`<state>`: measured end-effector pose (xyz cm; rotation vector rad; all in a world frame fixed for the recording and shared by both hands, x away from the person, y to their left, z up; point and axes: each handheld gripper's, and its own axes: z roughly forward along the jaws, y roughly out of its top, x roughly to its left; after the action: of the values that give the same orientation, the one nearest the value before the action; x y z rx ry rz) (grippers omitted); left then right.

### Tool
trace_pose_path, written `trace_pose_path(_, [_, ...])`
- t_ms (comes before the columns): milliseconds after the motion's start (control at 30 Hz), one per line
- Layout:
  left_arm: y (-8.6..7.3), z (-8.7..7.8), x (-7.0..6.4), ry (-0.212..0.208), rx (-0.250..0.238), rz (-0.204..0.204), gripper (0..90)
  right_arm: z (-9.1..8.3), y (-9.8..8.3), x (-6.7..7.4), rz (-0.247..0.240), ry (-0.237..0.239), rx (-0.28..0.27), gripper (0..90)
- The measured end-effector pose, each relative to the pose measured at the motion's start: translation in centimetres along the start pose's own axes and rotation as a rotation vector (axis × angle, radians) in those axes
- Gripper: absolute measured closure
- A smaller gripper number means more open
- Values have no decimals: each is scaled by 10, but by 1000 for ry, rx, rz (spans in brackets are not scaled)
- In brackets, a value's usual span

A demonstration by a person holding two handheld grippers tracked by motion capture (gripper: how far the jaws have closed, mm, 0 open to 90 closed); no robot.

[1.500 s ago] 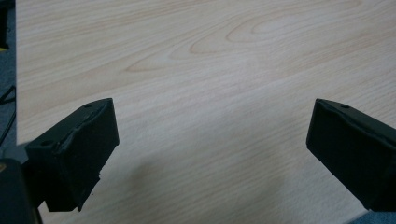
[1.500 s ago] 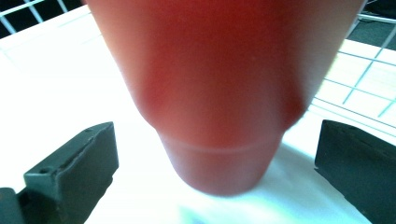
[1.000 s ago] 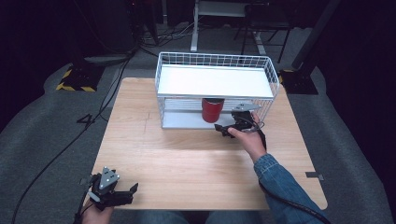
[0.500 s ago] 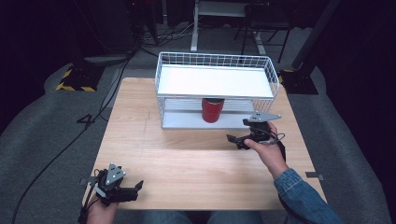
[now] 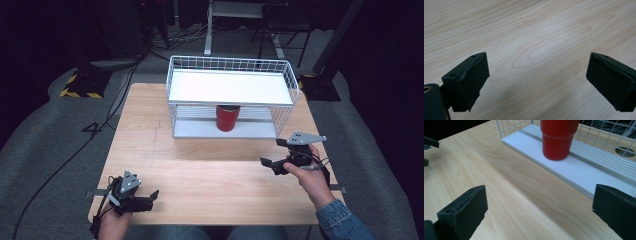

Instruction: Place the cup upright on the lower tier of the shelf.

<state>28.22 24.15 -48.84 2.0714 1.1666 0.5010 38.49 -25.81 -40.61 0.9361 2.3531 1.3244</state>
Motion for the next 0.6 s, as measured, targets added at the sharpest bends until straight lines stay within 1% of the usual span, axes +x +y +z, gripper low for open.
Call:
trace_pose_path(100, [2,2,1,-5,-4,1,58,-8,-8,2,-2,-3,16,6])
trace_pose_path(133, [2,2,1,-5,-4,1,56,-8,-8,2,-2,-3,16,6])
trace_pose_path(167, [3,3,1,-5,-5,-4,53,-12,-14,4,-24,-16,36,18])
trace_pose_path(233, [5,4,1,-10,-6,-8,51,-17,-20,6,-36,-20,45,19])
trace_pose_path(267, [5,4,1,-10,-6,-8,51,-17,-20,6,-36,-20,45,19])
trace_pose_path(333, [6,7,1,-13,-5,-8,51,-23,-31,8,-31,-16,50,19])
trace_pose_path(400, [7,9,1,-15,2,4,56,-27,-37,9,-19,-22,48,21])
trace_pose_path(433, [8,10,0,-19,1,0,56,-29,-41,9,-12,-22,47,22])
trace_pose_path(500, [9,12,0,-20,2,13,56,-32,-48,9,-5,-29,65,26])
trace_pose_path(533, [9,12,0,-20,2,13,56,-32,-48,9,-5,-29,65,26])
trace_pose_path(567, [10,14,-1,-20,4,17,56,-33,-57,10,-2,-27,78,35])
trace_pose_path(600, [10,14,-1,-20,4,17,56,-33,-57,10,-2,-27,78,35])
